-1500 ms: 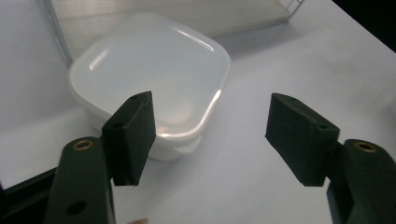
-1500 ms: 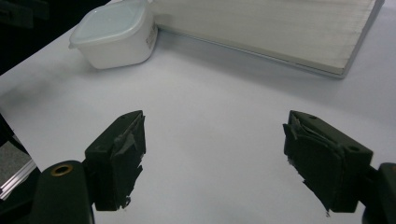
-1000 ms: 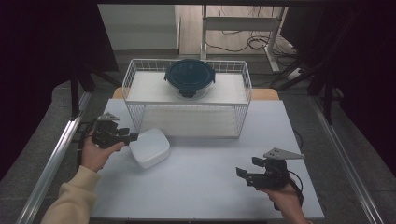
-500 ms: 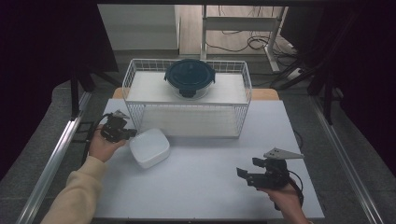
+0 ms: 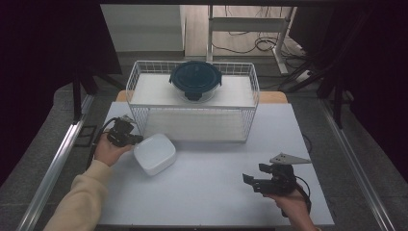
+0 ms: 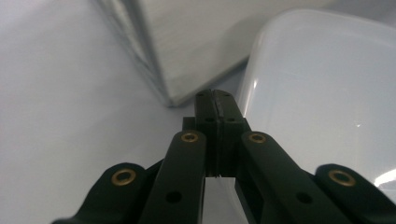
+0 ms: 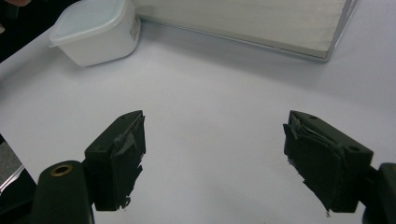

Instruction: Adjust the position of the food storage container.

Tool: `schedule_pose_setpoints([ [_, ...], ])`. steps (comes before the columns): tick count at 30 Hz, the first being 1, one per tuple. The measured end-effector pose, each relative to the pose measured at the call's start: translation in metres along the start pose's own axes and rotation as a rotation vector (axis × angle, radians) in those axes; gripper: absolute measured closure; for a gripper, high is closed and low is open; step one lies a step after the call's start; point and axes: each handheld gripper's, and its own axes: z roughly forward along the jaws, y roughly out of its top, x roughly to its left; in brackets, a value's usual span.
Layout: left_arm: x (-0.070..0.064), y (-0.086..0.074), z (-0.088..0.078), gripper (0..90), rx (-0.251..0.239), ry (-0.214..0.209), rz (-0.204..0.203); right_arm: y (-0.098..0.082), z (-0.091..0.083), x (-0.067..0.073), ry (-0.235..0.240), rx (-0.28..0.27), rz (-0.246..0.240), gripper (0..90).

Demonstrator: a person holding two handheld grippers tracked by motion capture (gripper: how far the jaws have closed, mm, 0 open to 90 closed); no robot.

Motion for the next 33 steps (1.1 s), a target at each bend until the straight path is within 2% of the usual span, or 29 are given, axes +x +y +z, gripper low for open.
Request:
schedule_pose_setpoints([
  [1, -0.006, 0.0, 0.0, 90.0, 0.01, -0.008, 0.016, 0.0, 0.0, -0.001, -0.003, -0.002, 0.001, 20.7],
  [2, -0.006, 0.0, 0.0, 90.0, 0.01, -0.008, 0.016, 0.0, 0.0, -0.001, -0.003, -0.002, 0.001, 20.7],
  [4, -0.014, 0.0, 0.0, 90.0, 0.027, -0.014, 0.041, 0.0, -0.001, 0.0, -0.002, -0.001, 0.001, 20.7],
  [6, -0.024, -0.002, -0.002, 90.0, 0.046, -0.005, 0.072, 0.0, -0.001, 0.001, 0.0, -0.004, -0.004, 20.7],
  [8, -0.026, -0.003, -0.003, 90.0, 0.045, -0.009, 0.068, 0.0, -0.002, 0.001, 0.0, -0.006, -0.007, 20.7],
  [9, -0.029, -0.007, -0.004, 90.0, 0.036, -0.036, 0.055, 0.001, -0.002, 0.002, 0.001, -0.007, -0.006, 20.7],
  [12, -0.03, -0.01, -0.005, 90.0, 0.031, -0.058, 0.033, 0.001, -0.002, 0.002, 0.0, -0.007, -0.005, 20.7],
  [13, -0.032, -0.014, -0.006, 90.0, 0.026, -0.083, 0.018, 0.001, -0.002, 0.002, -0.001, -0.006, -0.005, 20.7],
  [15, -0.034, -0.016, -0.007, 90.0, 0.026, -0.095, 0.017, 0.001, -0.002, 0.002, -0.001, -0.006, -0.006, 20.7],
  [16, -0.037, -0.019, -0.007, 90.0, 0.02, -0.123, 0.012, 0.001, -0.001, 0.003, 0.0, -0.007, -0.006, 20.7],
  [17, -0.04, -0.02, -0.007, 90.0, 0.022, -0.134, 0.008, 0.001, -0.001, 0.003, 0.001, -0.006, -0.005, 20.7],
  [20, -0.046, -0.021, -0.007, 90.0, 0.025, -0.139, 0.006, 0.001, -0.001, 0.003, 0.004, -0.003, -0.005, 20.7],
  [21, -0.052, -0.022, -0.006, 90.0, 0.026, -0.161, 0.007, 0.0, 0.0, 0.004, 0.004, -0.003, -0.008, 20.7],
  [26, -0.064, -0.022, -0.003, 90.0, 0.039, -0.19, 0.013, 0.0, 0.001, 0.004, 0.006, 0.001, -0.009, 20.7],
  [27, -0.069, -0.023, -0.003, 90.0, 0.044, -0.193, 0.0, 0.0, 0.001, 0.004, 0.007, 0.001, -0.009, 20.7],
  [33, -0.081, -0.025, -0.003, 90.0, 0.04, -0.223, -0.012, 0.001, -0.001, 0.004, 0.009, -0.004, -0.007, 20.7],
])
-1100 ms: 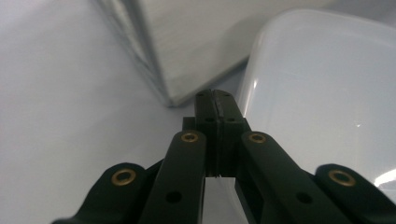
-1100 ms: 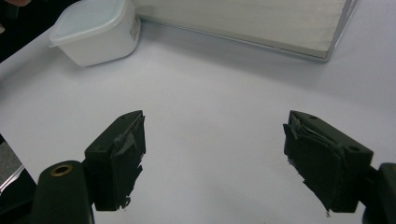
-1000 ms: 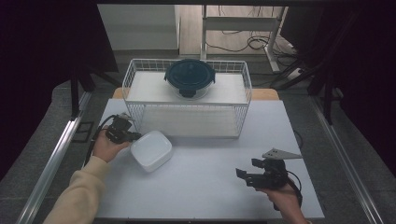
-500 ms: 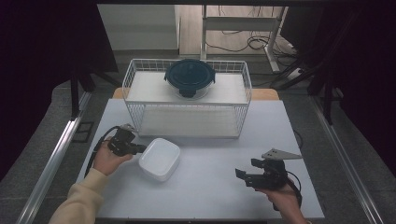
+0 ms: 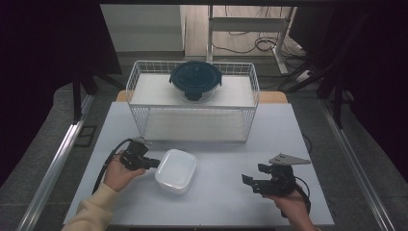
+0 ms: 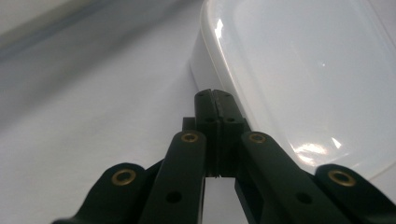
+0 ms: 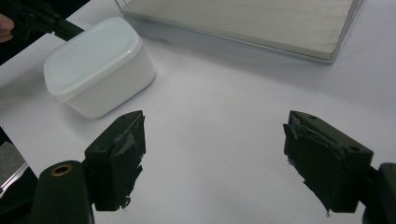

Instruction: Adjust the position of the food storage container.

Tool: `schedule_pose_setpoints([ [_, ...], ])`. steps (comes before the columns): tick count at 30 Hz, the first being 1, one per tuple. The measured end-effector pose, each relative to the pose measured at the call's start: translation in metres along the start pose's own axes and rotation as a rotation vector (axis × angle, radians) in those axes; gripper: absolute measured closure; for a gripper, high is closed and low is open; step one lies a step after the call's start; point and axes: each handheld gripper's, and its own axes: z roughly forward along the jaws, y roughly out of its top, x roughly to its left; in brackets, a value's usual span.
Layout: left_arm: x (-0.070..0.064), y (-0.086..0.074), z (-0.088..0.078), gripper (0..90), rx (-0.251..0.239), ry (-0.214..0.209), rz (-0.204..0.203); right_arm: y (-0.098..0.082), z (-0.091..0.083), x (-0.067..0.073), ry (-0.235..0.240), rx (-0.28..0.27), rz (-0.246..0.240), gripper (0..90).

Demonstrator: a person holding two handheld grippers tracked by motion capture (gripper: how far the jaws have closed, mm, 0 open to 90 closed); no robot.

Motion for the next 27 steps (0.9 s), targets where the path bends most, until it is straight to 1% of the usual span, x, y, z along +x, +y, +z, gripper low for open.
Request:
schedule_pose_setpoints([
  [3, -0.005, -0.002, 0.004, 90.0, 0.006, -0.019, 0.003, 0.0, 0.0, 0.0, 0.001, 0.0, 0.001, 20.7],
  [4, -0.008, -0.003, 0.007, 90.0, 0.005, -0.036, -0.001, 0.0, 0.0, 0.0, 0.002, 0.003, 0.0, 20.7],
  [5, -0.008, -0.003, 0.007, 90.0, 0.005, -0.036, -0.001, 0.0, 0.0, 0.0, 0.002, 0.003, 0.0, 20.7],
  [6, -0.01, -0.005, 0.01, 90.0, 0.006, -0.05, -0.004, 0.0, 0.001, 0.001, 0.002, 0.003, 0.0, 20.7],
  [7, -0.012, -0.006, 0.012, 90.0, 0.008, -0.054, 0.0, 0.0, 0.001, 0.001, 0.003, 0.003, 0.001, 20.7],
  [8, -0.014, -0.007, 0.015, 89.9, -0.001, -0.066, -0.006, 0.0, 0.001, 0.001, 0.004, 0.003, 0.002, 20.7],
  [11, -0.017, -0.009, 0.016, 90.0, -0.02, -0.092, -0.022, 0.0, 0.001, 0.001, 0.004, 0.004, 0.005, 20.7],
  [15, -0.02, -0.009, 0.017, 89.9, -0.016, -0.098, -0.018, 0.0, 0.001, 0.001, 0.004, 0.005, 0.003, 20.7],
  [17, -0.025, -0.008, 0.019, 89.9, -0.018, -0.112, -0.017, 0.0, 0.002, 0.001, 0.005, 0.008, 0.0, 20.7],
  [20, -0.031, -0.007, 0.023, 89.9, -0.011, -0.121, -0.01, -0.001, 0.004, 0.002, 0.006, 0.015, -0.002, 20.7],
  [21, -0.031, -0.007, 0.023, 89.9, -0.011, -0.121, -0.01, -0.001, 0.004, 0.002, 0.007, 0.017, -0.004, 20.7],
  [22, -0.035, -0.006, 0.026, 89.9, -0.002, -0.123, 0.0, -0.001, 0.005, 0.002, 0.007, 0.019, -0.004, 20.7],
  [23, -0.035, -0.006, 0.026, 89.9, -0.002, -0.123, 0.0, -0.001, 0.005, 0.002, 0.007, 0.019, -0.007, 20.7],
  [25, -0.043, -0.005, 0.029, 89.9, 0.005, -0.123, 0.022, -0.001, 0.004, 0.003, 0.007, 0.018, -0.008, 20.7],
  [26, -0.043, -0.005, 0.029, 89.8, 0.005, -0.123, 0.022, -0.001, 0.004, 0.003, 0.007, 0.018, -0.008, 20.7],
  [27, -0.047, -0.005, 0.032, 89.9, 0.008, -0.135, 0.028, -0.001, 0.004, 0.003, 0.006, 0.018, -0.006, 20.7],
])
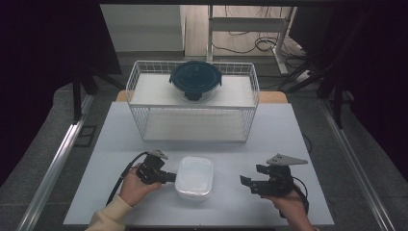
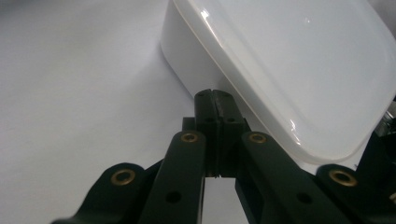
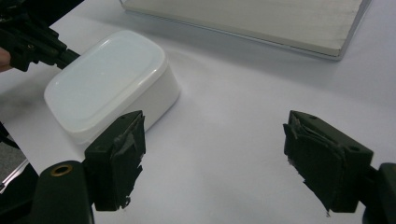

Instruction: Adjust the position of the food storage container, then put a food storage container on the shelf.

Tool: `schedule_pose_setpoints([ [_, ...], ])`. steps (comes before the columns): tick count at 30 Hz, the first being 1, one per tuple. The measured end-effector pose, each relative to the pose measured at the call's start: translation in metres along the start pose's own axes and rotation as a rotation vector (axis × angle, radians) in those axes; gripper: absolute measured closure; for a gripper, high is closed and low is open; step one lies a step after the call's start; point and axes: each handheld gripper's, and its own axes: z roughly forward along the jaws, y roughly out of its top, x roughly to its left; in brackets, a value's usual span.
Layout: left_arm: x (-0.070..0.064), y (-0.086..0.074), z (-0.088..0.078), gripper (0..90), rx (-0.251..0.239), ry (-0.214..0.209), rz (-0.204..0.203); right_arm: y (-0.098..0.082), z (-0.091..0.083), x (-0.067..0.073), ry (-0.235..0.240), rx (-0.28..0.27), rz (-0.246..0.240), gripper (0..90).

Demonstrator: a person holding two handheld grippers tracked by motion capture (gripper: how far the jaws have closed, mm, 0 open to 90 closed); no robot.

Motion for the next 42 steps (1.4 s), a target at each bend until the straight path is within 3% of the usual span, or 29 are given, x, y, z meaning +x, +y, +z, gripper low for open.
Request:
schedule_pose_setpoints([
  [7, -0.007, -0.001, 0.0, 89.9, -0.01, -0.008, 0.038, 0.0, 0.002, 0.0, 0.0, 0.005, 0.002, 20.7],
  [9, -0.002, -0.003, -0.009, 90.0, -0.038, 0.023, 0.018, -0.001, 0.002, 0.0, -0.001, 0.006, 0.004, 20.7],
  [12, 0.002, -0.006, -0.017, 90.0, -0.073, 0.016, -0.003, -0.001, 0.003, 0.0, 0.0, 0.005, 0.001, 20.7],
  [14, 0.005, -0.013, -0.034, 89.5, -0.145, 0.026, -0.036, -0.001, 0.003, 0.001, 0.0, 0.005, 0.0, 20.7],
  [16, 0.006, -0.016, -0.041, 82.3, -0.188, 0.032, -0.066, -0.001, 0.003, 0.001, 0.001, 0.005, -0.001, 20.7],
  [19, 0.006, -0.019, -0.049, 54.8, -0.229, 0.053, -0.107, 0.0, 0.002, 0.003, 0.008, 0.004, -0.005, 20.6],
  [20, 0.005, -0.02, -0.052, 54.8, -0.236, 0.056, -0.122, 0.0, 0.002, 0.003, 0.008, 0.004, -0.005, 20.6],
  [21, 0.005, -0.022, -0.056, 39.9, -0.253, 0.049, -0.156, 0.0, 0.002, 0.004, 0.012, 0.002, -0.007, 20.6],
  [24, 0.004, -0.025, -0.06, 30.0, -0.282, 0.038, -0.18, 0.0, 0.003, 0.004, 0.019, 0.002, -0.006, 20.6],
  [36, 0.003, -0.025, -0.056, 23.2, -0.28, 0.046, -0.175, 0.001, 0.008, 0.006, 0.025, 0.0, 0.013, 20.5],
  [42, 0.001, -0.013, -0.055, 23.0, -0.284, 0.044, -0.169, 0.008, 0.013, 0.01, 0.046, -0.001, 0.047, 20.6],
])
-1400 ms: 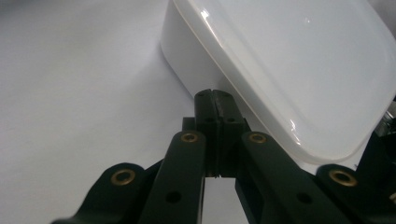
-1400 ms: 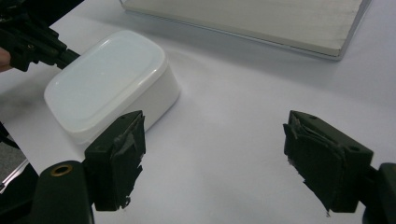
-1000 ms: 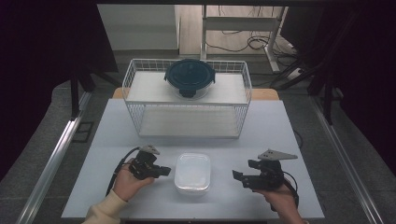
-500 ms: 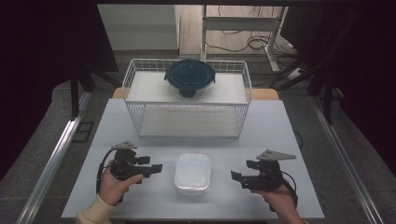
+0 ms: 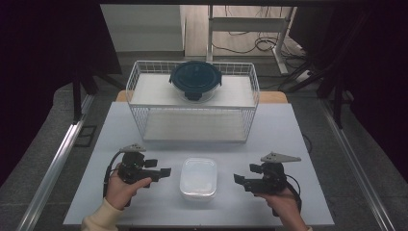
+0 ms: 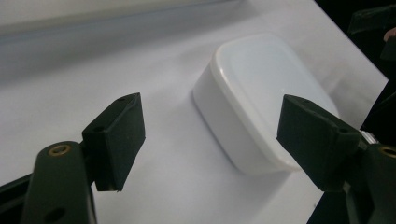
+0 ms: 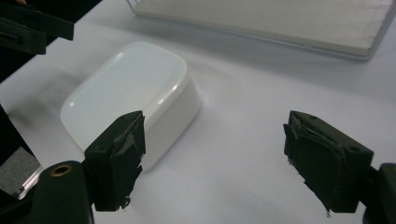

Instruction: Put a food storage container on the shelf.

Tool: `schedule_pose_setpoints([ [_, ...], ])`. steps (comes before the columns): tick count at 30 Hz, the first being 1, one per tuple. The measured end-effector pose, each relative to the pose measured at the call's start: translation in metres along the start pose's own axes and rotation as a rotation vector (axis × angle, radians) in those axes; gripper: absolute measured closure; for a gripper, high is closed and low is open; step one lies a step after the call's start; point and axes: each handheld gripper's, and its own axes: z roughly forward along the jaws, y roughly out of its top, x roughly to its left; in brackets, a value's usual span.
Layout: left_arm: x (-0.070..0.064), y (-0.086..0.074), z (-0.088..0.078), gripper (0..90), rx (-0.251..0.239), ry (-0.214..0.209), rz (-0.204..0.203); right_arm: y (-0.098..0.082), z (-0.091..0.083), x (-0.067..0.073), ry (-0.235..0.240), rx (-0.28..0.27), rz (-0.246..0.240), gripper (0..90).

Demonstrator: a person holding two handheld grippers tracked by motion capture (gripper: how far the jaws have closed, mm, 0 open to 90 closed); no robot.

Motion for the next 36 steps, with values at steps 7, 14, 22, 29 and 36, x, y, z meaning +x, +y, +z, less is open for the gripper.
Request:
schedule_pose_setpoints([
  [7, -0.001, 0.008, 0.007, 24.5, 0.005, -0.008, -0.013, 0.012, 0.006, 0.01, 0.003, 0.0, 0.006, 21.2],
  [14, -0.004, 0.015, 0.003, 28.2, -0.029, -0.012, -0.045, 0.024, 0.026, 0.017, -0.006, 0.024, 0.002, 23.3],
  [22, -0.003, 0.011, 0.018, 29.3, 0.007, -0.075, -0.08, 0.018, 0.046, 0.019, 0.04, 0.042, 0.057, 25.1],
  [29, 0.001, 0.005, 0.038, 33.8, 0.061, -0.151, -0.126, 0.004, 0.062, 0.021, 0.099, 0.094, 0.125, 30.3],
  [36, 0.008, -0.001, 0.052, 40.6, 0.105, -0.2, -0.173, -0.003, 0.073, 0.018, 0.143, 0.105, 0.213, 35.9],
])
